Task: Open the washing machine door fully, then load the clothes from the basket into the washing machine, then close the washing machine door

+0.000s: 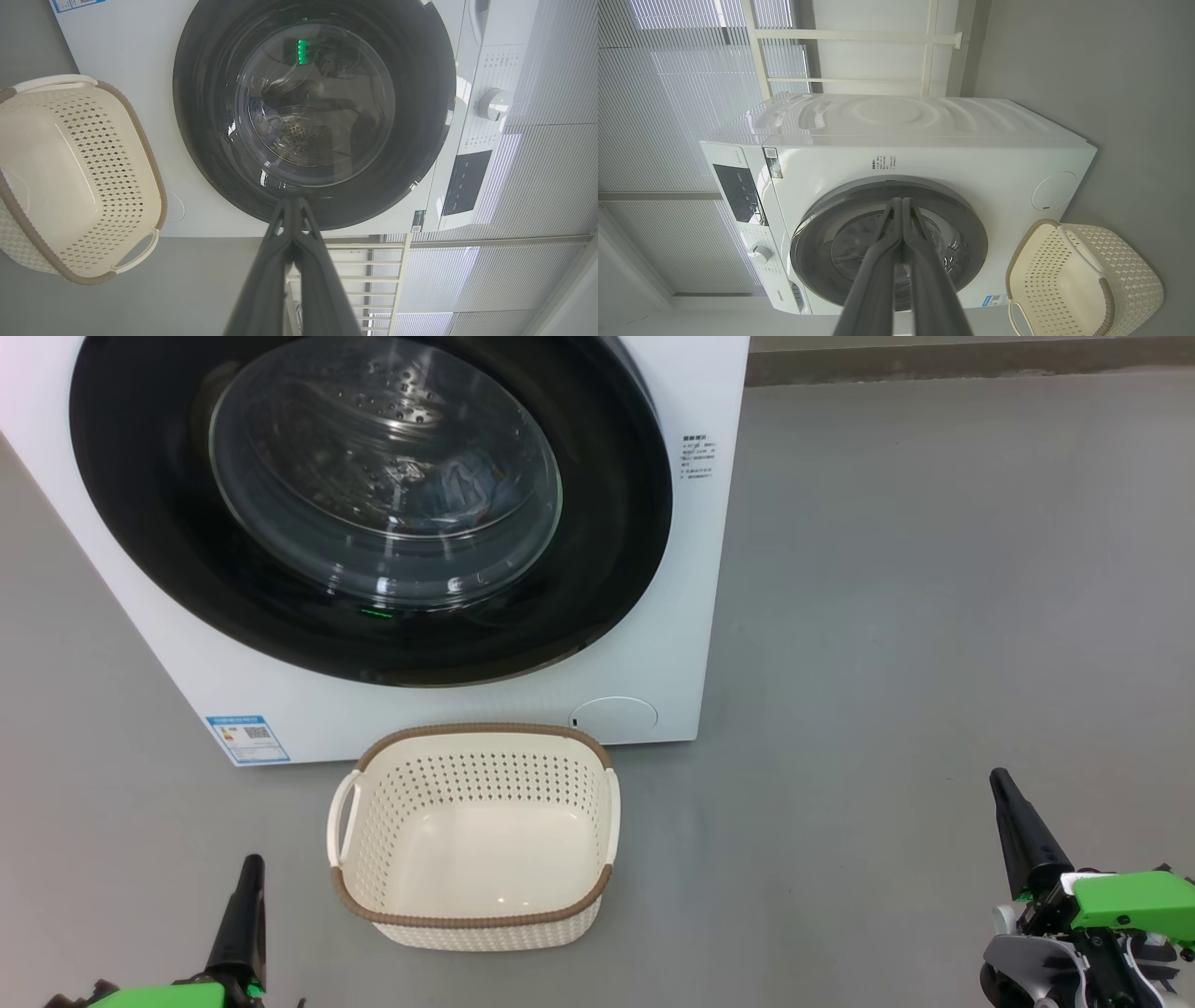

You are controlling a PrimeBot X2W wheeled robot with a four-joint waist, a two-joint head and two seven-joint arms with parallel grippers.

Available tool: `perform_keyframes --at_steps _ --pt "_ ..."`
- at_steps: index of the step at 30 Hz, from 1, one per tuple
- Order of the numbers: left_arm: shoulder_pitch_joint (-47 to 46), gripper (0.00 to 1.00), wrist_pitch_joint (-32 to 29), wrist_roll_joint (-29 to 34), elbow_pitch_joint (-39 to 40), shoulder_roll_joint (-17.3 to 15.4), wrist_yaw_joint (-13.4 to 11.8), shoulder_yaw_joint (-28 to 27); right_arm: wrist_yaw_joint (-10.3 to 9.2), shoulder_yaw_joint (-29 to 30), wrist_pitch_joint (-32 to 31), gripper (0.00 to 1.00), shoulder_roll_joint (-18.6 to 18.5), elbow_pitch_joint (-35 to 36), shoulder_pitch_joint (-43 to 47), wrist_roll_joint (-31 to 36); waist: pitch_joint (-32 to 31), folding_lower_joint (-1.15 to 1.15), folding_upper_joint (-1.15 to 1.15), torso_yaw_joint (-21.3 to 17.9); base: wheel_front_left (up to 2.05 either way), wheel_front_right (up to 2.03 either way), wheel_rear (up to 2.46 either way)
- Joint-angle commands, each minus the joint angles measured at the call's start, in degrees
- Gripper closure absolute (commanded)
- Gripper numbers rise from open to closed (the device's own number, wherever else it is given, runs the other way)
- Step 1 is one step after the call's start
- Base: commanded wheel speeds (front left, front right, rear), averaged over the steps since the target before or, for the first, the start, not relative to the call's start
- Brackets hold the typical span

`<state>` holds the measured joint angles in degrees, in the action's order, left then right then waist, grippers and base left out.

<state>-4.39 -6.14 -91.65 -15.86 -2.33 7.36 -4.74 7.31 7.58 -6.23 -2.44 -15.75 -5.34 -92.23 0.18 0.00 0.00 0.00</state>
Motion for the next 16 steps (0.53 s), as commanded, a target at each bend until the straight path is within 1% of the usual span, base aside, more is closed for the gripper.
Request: perform_keyframes --at_steps 1,16 --pt "-1.8 1.0 -0.36 -0.51 1.82 -0.54 0.13 -1.79 0.18 -1.02 -0.28 1.0 -0.46 1.73 -0.84 0.09 0.0 0.0 0.0 0.0 0.0 0.0 0.0" --pt "-1.8 1.0 -0.35 -0.51 1.82 -0.54 0.13 -1.78 0.18 -1.01 -0.28 1.0 -0.45 1.72 -0.85 0.1 0.0 0.0 0.0 0.0 0.0 0.0 0.0"
